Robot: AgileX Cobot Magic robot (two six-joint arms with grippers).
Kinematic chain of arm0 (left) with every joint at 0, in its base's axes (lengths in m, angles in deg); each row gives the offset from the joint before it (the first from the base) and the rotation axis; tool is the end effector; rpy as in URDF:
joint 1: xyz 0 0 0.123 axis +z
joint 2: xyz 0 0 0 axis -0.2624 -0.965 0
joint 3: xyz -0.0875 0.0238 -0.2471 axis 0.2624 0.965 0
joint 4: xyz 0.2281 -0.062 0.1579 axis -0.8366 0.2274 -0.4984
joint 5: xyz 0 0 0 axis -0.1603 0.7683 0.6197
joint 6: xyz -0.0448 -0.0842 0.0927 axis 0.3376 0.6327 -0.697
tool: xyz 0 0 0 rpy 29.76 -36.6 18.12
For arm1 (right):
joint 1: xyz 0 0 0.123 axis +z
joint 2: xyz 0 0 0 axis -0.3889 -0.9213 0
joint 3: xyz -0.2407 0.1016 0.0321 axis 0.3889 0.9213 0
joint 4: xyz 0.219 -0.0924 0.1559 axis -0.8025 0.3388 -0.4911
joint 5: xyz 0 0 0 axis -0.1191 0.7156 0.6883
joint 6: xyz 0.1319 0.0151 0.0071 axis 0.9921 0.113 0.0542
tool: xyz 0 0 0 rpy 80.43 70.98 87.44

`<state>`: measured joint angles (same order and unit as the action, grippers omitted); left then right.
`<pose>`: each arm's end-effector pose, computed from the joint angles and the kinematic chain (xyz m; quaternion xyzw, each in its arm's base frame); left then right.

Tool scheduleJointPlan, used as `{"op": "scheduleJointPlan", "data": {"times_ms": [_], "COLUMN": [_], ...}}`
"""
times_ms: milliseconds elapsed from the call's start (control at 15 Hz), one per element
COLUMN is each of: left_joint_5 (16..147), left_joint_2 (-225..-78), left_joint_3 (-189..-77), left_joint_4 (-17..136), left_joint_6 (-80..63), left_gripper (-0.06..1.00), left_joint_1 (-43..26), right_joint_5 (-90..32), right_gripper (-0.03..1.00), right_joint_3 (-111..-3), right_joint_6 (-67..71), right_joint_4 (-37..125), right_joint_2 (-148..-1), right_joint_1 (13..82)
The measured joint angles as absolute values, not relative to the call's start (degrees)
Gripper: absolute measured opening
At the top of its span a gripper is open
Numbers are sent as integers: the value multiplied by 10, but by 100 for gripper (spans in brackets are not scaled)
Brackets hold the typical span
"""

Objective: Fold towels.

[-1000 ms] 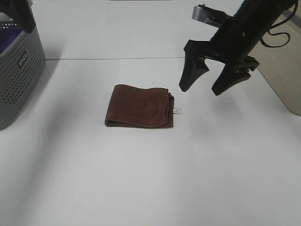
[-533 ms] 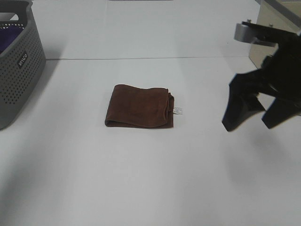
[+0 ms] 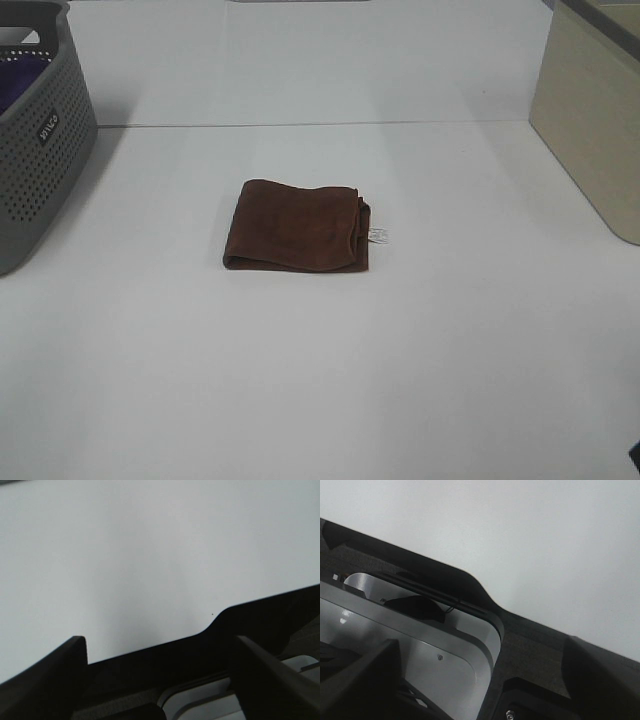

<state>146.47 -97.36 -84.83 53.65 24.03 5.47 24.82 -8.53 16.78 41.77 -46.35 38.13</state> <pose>0.1100 -0.0364 0.2450 0.0938 0.9361 -0.0922 0.3262 0.1569 0.0650 0.1874 -0.1712 0.9683 0.0965 0.1539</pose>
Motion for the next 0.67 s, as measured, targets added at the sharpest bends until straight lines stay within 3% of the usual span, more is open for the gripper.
{"op": "scheduleJointPlan", "data": {"times_ms": [667], "left_joint_5": [1451], "left_joint_2": [-871], "left_joint_3": [-845], "left_joint_4": [566], "left_joint_6": [121], "left_gripper": [74], "left_joint_1": [55], "right_joint_5": [266], "right_gripper": [82], "right_joint_3": [-77], "right_joint_6": [183], "right_joint_4": [432], "right_joint_2": [-130], "right_joint_1": [381]}}
